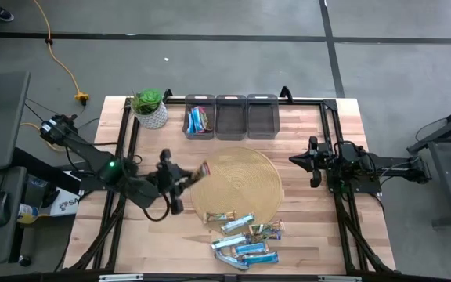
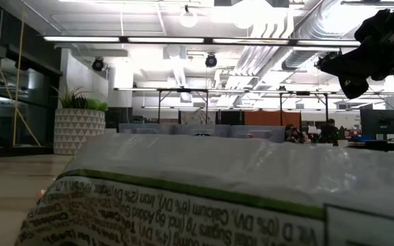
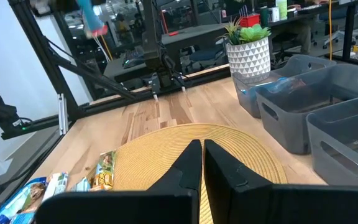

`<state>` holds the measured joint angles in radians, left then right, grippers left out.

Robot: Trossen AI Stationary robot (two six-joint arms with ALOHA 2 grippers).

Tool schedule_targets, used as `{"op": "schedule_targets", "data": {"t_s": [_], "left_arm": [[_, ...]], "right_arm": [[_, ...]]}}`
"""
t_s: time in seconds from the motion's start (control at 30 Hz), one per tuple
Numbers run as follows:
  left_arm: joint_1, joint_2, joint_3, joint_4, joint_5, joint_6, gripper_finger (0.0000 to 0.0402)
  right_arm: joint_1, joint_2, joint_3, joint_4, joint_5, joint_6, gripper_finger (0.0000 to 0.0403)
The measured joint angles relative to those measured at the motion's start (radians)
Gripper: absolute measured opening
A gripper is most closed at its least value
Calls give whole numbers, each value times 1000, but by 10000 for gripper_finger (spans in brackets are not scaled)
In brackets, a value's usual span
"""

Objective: Pick and place Granola Bars by type
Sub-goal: Put the red granola bar into the left black bin

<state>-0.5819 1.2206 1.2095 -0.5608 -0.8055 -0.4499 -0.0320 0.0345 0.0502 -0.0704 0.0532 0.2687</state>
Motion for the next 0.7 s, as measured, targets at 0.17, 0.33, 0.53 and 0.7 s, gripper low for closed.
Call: {"op": "schedule_targets", "data": {"t_s": [0.17,0.33,0.53,0.7], "left_arm": [[0,-22,0,38,-90,-35,71],[0,-22,0,43,-133,-102,71],[0,-22,0,63,-133,-105,71],[20,-34,1,215,-153,-83,71]], "right_arm": [[0,0,0,1,0,0,0],[0,0,0,1,0,0,0],[0,0,0,1,0,0,0],[0,0,0,1,0,0,0]]}}
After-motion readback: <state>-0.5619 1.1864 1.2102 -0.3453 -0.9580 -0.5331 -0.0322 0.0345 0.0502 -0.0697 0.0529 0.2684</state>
